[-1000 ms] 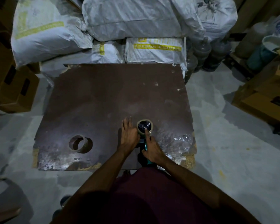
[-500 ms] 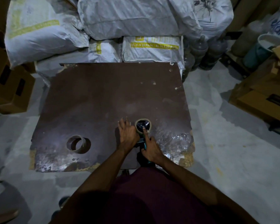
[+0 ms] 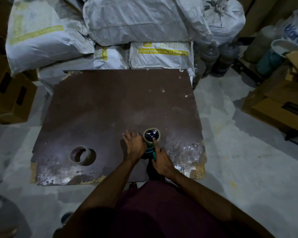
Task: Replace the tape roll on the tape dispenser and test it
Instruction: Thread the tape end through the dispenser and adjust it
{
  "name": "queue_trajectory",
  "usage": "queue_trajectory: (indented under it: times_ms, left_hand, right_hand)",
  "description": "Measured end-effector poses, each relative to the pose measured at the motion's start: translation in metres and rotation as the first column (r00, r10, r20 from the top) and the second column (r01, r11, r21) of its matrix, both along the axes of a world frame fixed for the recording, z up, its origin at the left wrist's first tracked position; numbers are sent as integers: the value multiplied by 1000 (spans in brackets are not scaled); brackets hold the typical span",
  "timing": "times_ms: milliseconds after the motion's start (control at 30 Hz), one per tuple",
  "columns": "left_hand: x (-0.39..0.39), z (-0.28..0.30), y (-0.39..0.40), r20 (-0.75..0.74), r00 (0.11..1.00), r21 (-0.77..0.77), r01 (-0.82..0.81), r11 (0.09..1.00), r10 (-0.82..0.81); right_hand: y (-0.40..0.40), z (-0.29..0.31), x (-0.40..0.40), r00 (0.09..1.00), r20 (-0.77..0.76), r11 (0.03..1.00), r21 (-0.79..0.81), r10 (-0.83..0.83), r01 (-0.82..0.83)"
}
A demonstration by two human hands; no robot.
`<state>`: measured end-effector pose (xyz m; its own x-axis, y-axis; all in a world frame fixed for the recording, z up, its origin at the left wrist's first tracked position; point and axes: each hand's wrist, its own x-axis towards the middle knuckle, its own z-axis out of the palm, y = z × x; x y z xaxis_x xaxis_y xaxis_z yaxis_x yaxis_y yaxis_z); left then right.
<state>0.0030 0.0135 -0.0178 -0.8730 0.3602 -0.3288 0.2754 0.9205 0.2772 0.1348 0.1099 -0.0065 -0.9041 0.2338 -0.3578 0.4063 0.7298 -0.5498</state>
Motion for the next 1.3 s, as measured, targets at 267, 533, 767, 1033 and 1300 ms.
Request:
queue_trajectory:
  times_ms: [267, 533, 767, 1033, 1300]
  left_hand:
    - [-4, 0, -2, 32, 999, 4, -13, 1000, 13]
    - [11, 0, -6, -2, 999, 50, 44, 998, -44]
    - [12, 15, -11, -30, 995, 47, 99, 994, -98]
    - [6, 28, -12, -66, 984, 28, 165, 986, -163]
    - [7, 35, -13, -120, 970, 49, 217, 975, -210]
  right_hand:
    - [2, -1, 1, 1000, -11, 995, 97, 3, -2]
    - [2, 3, -2, 998, -8, 988, 142, -57, 58]
    - [2, 1, -2, 999, 11, 990, 136, -47, 45]
    - [10, -2, -12, 996, 21, 987, 141, -85, 82]
    - [15, -1, -16, 993, 69, 977, 199, -97, 82]
